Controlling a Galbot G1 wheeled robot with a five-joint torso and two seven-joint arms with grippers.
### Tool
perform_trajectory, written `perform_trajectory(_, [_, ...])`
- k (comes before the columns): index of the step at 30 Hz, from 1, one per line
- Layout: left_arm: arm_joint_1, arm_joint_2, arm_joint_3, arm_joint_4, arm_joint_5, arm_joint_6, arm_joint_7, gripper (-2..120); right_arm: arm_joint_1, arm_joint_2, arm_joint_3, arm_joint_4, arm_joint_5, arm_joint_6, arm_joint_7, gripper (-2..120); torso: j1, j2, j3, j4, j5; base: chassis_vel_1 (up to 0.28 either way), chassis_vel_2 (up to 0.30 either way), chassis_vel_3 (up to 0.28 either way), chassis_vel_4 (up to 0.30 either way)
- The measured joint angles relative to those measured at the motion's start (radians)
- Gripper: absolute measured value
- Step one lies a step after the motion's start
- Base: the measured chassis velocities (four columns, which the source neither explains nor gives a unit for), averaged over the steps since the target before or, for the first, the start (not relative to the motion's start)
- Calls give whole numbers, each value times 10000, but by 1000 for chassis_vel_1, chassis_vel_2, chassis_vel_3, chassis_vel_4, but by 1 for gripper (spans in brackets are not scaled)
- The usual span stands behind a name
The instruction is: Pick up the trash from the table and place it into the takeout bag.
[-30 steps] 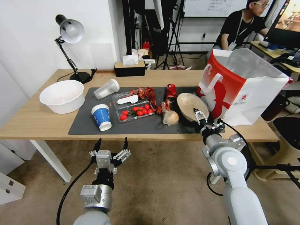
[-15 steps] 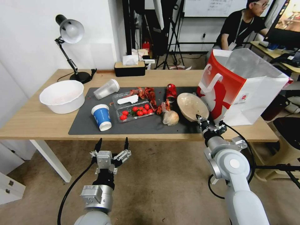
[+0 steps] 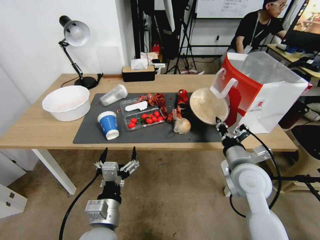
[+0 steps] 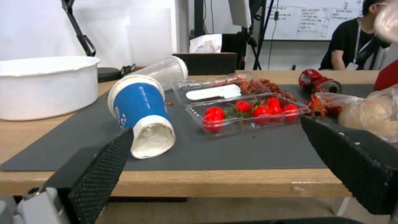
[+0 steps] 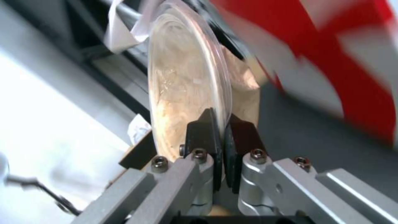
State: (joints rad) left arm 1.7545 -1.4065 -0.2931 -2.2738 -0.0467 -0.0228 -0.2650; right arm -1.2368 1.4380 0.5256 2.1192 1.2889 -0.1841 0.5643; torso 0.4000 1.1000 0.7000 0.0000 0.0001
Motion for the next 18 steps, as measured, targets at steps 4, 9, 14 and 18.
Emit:
perform_trajectory(4, [18,-11,0,-40,9,-25,-8,100,-312,-210,-76,478,-1856,-56,-1161,0,0,0,0,0,-2,0,0,0,0])
perform_trajectory(9, [34,-35,5,-30,43,-37,-21,100,-607,-1410,230,1034,-6407,398,-3563,0,0,-1,-1,-1,-1,0,0,0,0])
perform_trajectory(14, [49,-47,-12,-17,64,-50,-33,100,-612,-1890,520,1300,-7478,489,-3973,0,0,0,0,-1,-1,0,0,0,0])
perform_trajectory(18, [66,-37,-58,-18,64,-67,-44,100,-595,-2125,644,1425,-7737,537,-4353,0,0,0,0,0,0,0,0,0,0])
